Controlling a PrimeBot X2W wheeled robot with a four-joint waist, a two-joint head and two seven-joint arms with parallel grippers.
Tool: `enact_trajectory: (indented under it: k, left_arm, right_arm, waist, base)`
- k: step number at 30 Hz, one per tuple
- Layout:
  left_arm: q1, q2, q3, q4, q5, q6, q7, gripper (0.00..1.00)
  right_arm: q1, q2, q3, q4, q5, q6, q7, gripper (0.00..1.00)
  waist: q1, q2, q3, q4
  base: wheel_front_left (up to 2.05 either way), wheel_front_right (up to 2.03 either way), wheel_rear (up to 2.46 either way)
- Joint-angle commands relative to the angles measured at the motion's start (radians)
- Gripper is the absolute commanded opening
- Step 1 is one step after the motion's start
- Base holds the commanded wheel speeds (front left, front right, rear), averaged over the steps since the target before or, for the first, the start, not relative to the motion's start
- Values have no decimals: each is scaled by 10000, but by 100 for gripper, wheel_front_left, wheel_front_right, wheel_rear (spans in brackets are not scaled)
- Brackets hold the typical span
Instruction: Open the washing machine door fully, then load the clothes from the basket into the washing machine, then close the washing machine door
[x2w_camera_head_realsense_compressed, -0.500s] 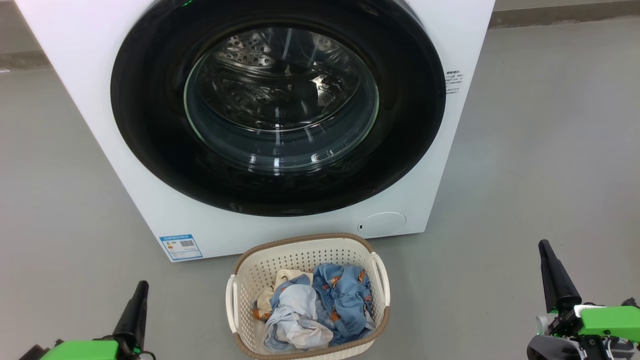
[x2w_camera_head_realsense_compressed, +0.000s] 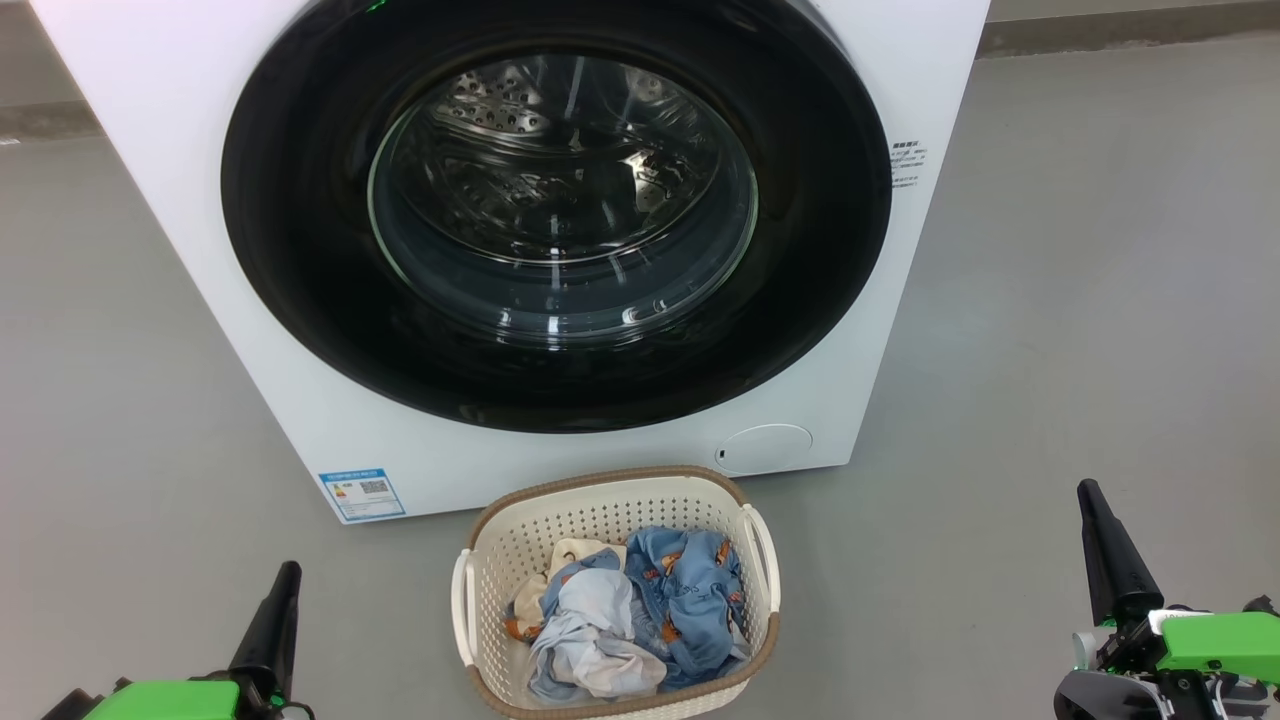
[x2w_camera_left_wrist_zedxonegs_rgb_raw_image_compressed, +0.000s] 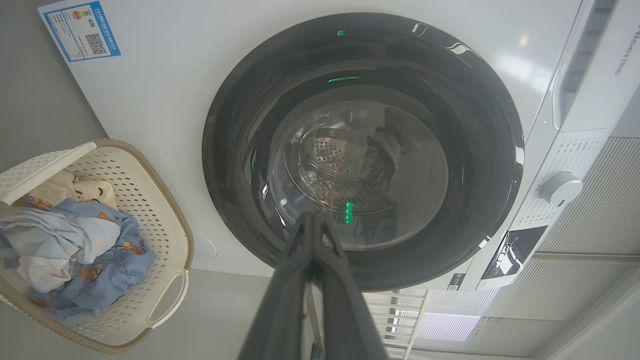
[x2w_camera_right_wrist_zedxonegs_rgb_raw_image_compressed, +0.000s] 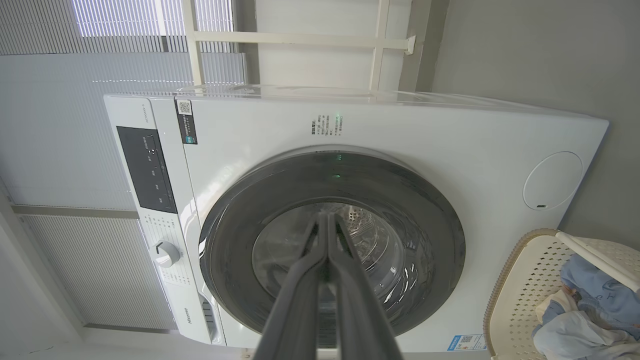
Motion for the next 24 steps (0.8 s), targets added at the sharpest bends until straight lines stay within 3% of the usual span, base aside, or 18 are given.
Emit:
enact_trajectory:
  k: [1, 19, 20, 24]
  left_arm:
    - [-436, 175, 355, -273, 156, 11, 25, 0]
    - [-437, 149, 389, -273, 185, 14, 53, 0]
    - [12, -23, 26, 32, 26, -2, -1, 100]
    - [237, -188, -27, 307, 36, -1, -25, 100]
  right_arm:
    - [-359, -81, 203, -260, -55, 14, 50, 0]
    - [-359, -73, 193, -259, -64, 14, 58, 0]
    - [9, 12, -11, 38, 0, 0, -2, 100]
    - [218, 136, 6, 369, -5, 0, -16, 100]
  waist:
    - [0, 0, 0, 0]
    - [0, 0, 0, 0]
    - [0, 0, 0, 0]
    - [0, 0, 5, 1]
  base:
    - [0, 0, 0]
    - [0, 0, 0]
    - [0, 0, 0]
    - [0, 0, 0]
